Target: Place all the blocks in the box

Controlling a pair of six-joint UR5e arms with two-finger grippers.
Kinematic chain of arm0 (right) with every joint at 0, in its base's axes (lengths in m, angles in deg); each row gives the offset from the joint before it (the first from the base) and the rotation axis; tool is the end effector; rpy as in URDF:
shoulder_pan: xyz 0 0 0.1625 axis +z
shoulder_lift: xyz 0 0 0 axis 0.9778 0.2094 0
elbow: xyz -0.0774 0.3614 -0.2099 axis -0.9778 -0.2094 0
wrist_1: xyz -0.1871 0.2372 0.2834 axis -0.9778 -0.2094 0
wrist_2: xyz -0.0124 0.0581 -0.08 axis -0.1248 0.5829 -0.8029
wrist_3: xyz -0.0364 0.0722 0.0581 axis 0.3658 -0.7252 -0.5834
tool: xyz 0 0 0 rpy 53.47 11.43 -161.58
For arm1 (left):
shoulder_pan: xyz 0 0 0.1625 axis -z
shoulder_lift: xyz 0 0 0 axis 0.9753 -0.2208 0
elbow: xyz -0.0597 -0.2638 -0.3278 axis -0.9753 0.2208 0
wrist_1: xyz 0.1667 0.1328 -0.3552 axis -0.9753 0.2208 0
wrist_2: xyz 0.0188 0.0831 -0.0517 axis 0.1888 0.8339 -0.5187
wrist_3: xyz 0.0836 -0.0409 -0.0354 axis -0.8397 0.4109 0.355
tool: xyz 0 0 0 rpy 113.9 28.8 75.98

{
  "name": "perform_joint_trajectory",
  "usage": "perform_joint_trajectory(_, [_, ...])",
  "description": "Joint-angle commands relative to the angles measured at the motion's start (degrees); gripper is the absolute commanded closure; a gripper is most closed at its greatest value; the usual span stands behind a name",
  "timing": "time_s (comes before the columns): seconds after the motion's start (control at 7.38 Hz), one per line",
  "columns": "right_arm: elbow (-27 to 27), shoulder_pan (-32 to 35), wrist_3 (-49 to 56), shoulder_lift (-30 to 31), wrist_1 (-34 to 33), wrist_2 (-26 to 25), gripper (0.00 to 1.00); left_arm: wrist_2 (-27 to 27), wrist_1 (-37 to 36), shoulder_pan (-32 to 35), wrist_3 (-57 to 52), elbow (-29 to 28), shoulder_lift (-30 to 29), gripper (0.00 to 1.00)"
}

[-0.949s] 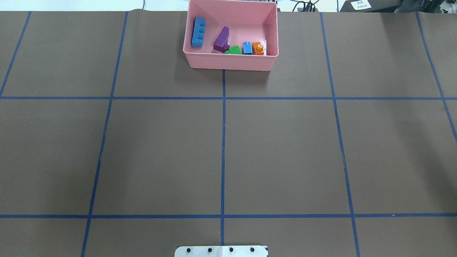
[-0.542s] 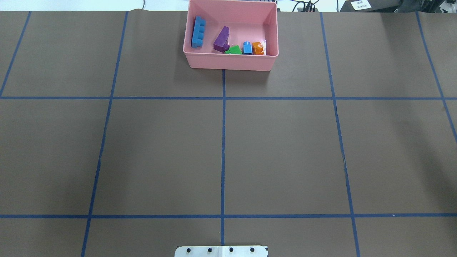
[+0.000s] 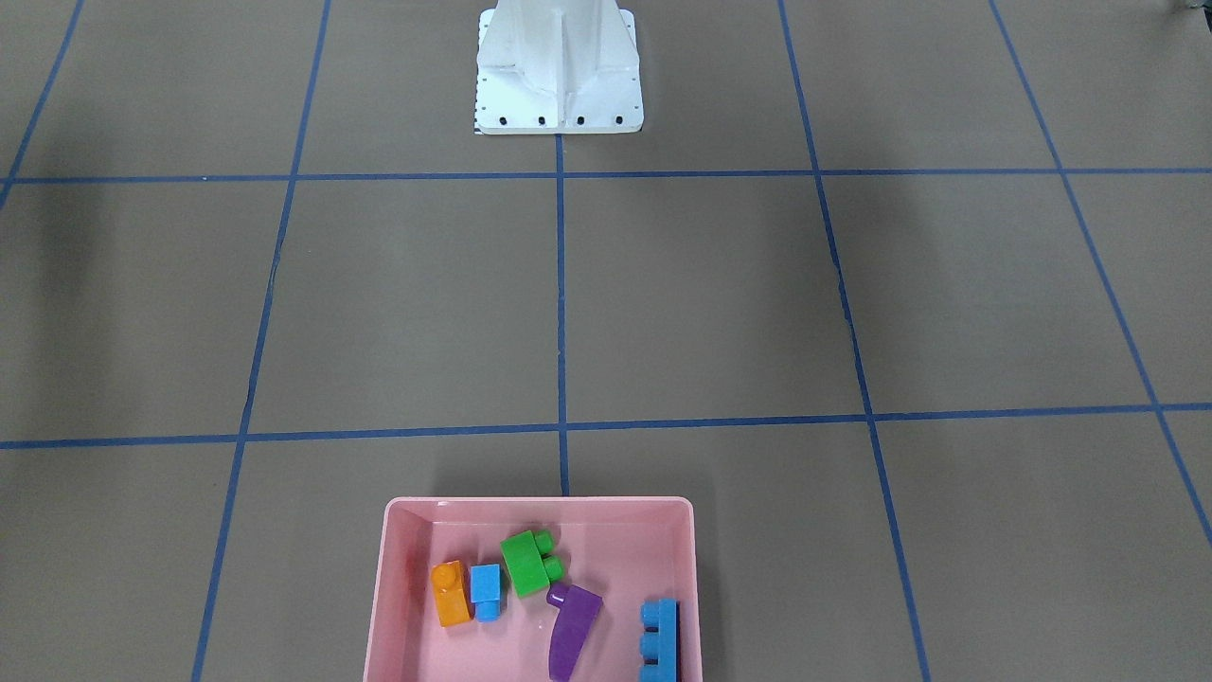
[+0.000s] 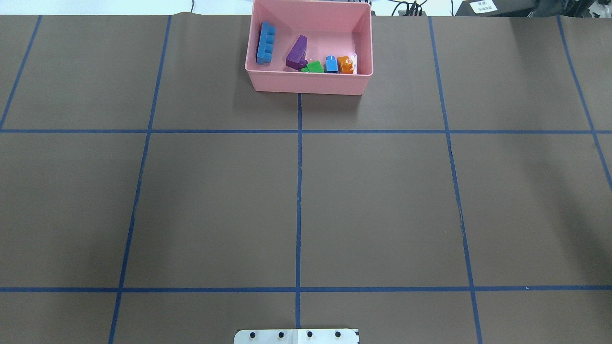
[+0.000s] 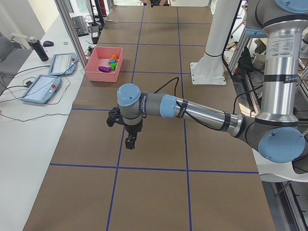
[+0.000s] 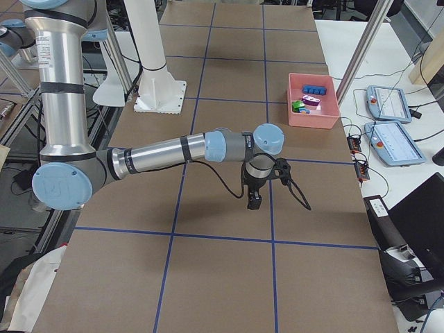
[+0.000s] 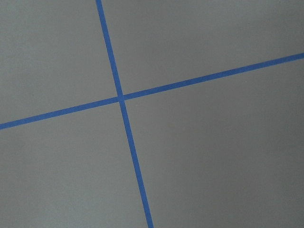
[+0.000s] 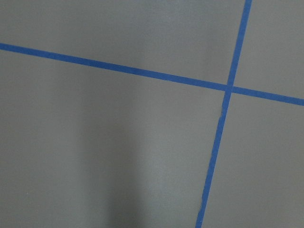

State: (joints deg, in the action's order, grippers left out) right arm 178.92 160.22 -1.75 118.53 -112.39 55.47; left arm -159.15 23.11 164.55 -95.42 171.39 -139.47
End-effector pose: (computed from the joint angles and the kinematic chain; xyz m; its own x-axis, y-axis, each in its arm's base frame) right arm -0.0015 -0.4938 0.5614 0.7054 -0.1771 0.6863 0.1796 0.9813 0.0687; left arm -0.0409 -0.4782 0.5424 0.6943 0.2363 -0.6797 -0.1460 0.9712 0.1885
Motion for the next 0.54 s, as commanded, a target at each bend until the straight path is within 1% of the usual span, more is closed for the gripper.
perform_joint_trajectory(0.0, [0.2,-0.1,0.6,0.0,0.5,-3.0,0.00,-0.2,0.0,0.0,-0.2,0.6,-0.1,0.00])
perform_joint_trajectory(0.14, [-2.3,-0.2,-0.2,-0.3,0.5,-2.8,0.00,-0.2,0.2,-0.2,-0.3,0.0,-0.5,0.00])
perform_joint_trajectory(0.27, [-2.6,-0.1,-0.1,-0.9,0.5,-3.4,0.00,-0.2,1.0,-0.2,-0.4,0.1,-0.4,0.00])
perform_joint_trajectory(0.41, [-1.9,0.0,-0.1,-1.2,0.9,-7.5,0.00,-0.2,1.2,-0.1,-0.4,0.2,-0.2,0.00])
